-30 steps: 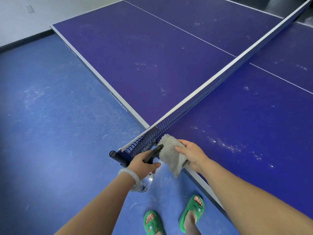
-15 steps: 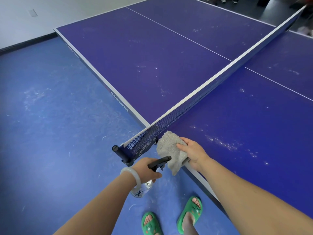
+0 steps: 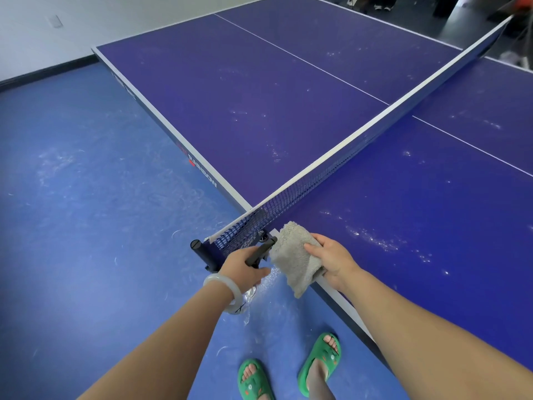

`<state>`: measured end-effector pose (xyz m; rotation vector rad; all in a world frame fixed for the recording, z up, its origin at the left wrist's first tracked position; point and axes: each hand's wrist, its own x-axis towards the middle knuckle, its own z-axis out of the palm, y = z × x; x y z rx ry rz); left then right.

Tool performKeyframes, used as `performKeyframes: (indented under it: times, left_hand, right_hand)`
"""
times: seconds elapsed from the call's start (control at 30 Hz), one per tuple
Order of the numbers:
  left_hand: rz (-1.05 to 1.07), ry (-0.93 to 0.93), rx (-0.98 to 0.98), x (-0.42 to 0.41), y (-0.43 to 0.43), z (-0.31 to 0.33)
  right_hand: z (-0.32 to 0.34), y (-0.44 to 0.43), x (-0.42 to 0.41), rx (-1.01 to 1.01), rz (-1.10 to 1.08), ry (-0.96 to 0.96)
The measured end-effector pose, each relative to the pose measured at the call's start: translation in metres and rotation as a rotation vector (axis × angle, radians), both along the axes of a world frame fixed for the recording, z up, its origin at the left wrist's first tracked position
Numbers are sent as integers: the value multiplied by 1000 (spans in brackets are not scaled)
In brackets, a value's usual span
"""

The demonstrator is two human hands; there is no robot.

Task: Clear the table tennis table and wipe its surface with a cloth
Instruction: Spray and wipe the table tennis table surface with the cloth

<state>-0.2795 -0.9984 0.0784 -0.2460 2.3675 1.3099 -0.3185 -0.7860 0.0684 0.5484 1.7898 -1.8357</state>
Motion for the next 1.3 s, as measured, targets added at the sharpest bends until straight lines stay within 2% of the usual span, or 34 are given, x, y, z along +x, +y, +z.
performKeyframes:
  times: [0.17,0.27,0.5,0.7,0.83,1.3]
  left_hand:
    - [-195,-34,-74,20,-3,-9]
    - [-232,-53,-91,25,-3,-12]
    - [-136,-22,19,9,9,2]
    - [-156,-3,110,1,19,15]
    - [-235,-64,48,9,12,7]
    - [-49,7,-6,-7,4,5]
  right_hand:
    - [6,-4,-5,-67,-55,11]
    - [9,-7,-4,-80,-45,13]
    - [11,-4,1,-61,-50,9]
    - [14,1,0,-39,-56,23]
    - [17,2,-4,-53,-83,36]
    - [17,-2,-4,-34,-50,11]
